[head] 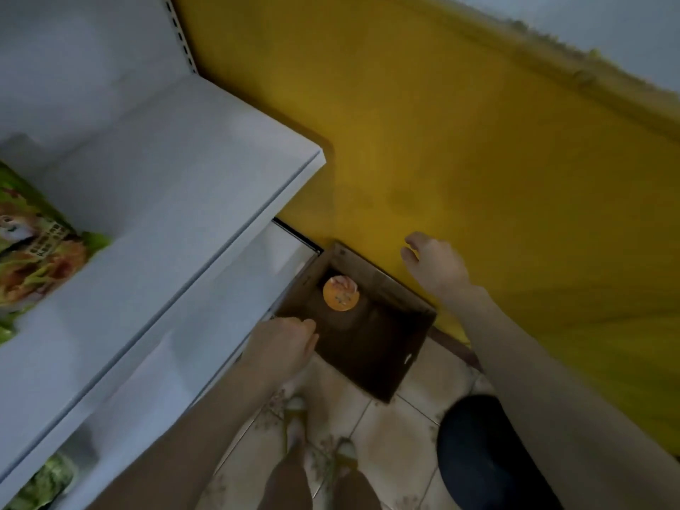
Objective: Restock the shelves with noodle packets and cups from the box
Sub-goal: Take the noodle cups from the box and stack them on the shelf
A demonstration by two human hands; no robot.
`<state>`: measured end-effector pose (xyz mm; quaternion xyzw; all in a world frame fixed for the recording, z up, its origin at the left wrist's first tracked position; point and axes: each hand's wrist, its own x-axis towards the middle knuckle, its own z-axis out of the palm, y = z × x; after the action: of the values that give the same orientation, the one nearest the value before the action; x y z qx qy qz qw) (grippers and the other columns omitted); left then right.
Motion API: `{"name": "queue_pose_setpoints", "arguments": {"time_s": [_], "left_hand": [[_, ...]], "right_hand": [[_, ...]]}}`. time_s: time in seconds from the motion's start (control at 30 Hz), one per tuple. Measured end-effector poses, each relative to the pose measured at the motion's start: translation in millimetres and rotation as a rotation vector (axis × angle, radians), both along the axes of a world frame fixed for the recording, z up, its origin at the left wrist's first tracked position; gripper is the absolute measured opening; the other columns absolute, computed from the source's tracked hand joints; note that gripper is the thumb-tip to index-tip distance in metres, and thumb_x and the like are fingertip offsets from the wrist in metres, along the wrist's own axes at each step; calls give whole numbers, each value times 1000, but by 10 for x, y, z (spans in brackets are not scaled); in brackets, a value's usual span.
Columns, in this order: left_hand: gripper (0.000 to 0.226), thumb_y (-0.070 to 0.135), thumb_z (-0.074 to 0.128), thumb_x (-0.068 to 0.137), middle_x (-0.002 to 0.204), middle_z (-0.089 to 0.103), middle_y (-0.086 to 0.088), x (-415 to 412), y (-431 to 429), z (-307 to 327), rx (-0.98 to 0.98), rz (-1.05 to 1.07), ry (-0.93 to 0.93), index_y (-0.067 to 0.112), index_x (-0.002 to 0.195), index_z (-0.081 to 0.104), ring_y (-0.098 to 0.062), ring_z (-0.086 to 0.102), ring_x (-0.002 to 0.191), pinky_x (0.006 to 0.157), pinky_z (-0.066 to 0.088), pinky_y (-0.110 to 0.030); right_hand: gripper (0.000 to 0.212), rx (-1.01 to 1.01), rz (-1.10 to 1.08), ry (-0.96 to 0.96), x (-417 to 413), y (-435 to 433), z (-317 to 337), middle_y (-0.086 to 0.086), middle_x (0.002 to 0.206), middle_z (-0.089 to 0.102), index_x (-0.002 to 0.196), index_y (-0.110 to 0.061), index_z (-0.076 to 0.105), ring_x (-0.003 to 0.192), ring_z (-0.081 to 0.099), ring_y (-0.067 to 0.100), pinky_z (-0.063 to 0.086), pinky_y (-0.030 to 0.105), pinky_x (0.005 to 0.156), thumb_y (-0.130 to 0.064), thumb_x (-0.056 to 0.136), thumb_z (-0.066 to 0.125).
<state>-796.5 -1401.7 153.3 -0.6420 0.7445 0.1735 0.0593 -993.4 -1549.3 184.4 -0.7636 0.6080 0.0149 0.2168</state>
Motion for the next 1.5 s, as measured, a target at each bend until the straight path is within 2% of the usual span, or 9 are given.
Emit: {"name": "queue_pose_setpoints", "arguments": {"time_s": [0.27,0.47,0.57,0.83,0.93,1.1,1.23,1.33,1.5], "left_hand": [[29,31,27,100,101,62,-4,74,-639,-1445,112,-20,-40,14,104,51,-22,60,92,71,45,-31],[30,34,29,100,95,63,-3,51,-954,-2959,146,61,-82,15,106,51,-19,63,84,65,47,-28],[33,36,33,99,104,63,-7,18,-1137,-3792,164,127,-111,11,117,46,-21,63,92,64,43,-27],[84,41,56,89,131,47,-17,-14,-1719,-5363,202,109,-139,3,145,7,-28,54,114,84,48,-35],[97,41,63,84,134,44,-20,-33,-1896,-5665,230,111,-149,0,146,1,-30,53,116,86,47,-37],[103,43,66,80,137,42,-18,-78,-2041,-5895,295,129,-114,4,146,-4,-29,51,118,86,46,-38],[94,41,60,85,140,38,-16,-118,-1998,-5967,335,127,-31,9,148,-2,-29,45,123,92,42,-40],[86,37,57,89,139,39,-16,-123,-1931,-5910,332,146,-5,12,148,0,-29,45,123,93,41,-39],[82,35,57,89,142,39,-13,-145,-1753,-5521,300,98,31,15,148,4,-27,44,125,93,43,-39]], "right_hand": [[30,125,-52,69,-61,-118,-1545,14,103,63,116,-7,52,97,61,30,42,32,71,-26,99,37],[30,232,-197,-9,-113,-203,-3140,11,113,62,119,-10,53,109,58,25,45,36,91,-27,98,40],[28,300,-253,-64,-126,-274,-3995,12,110,62,115,-8,53,106,59,28,47,37,87,-27,97,42],[34,346,-378,-128,-87,-645,-5611,17,111,60,115,-3,48,102,58,33,45,35,74,-31,97,42],[42,367,-436,-196,1,-780,-5950,18,113,59,114,0,49,106,56,33,38,30,72,-37,96,43],[55,470,-599,-433,191,-860,-6344,19,117,59,121,1,51,103,58,31,44,31,72,-45,90,50],[49,542,-906,-718,293,-817,-6432,16,127,55,132,-5,44,113,56,32,49,40,92,-29,91,56],[44,469,-955,-664,295,-731,-6398,19,124,57,129,-4,49,112,56,35,48,51,94,-26,91,56],[40,471,-887,-573,163,-564,-6046,13,122,58,132,-12,46,112,56,29,48,47,96,-27,94,49]]}}
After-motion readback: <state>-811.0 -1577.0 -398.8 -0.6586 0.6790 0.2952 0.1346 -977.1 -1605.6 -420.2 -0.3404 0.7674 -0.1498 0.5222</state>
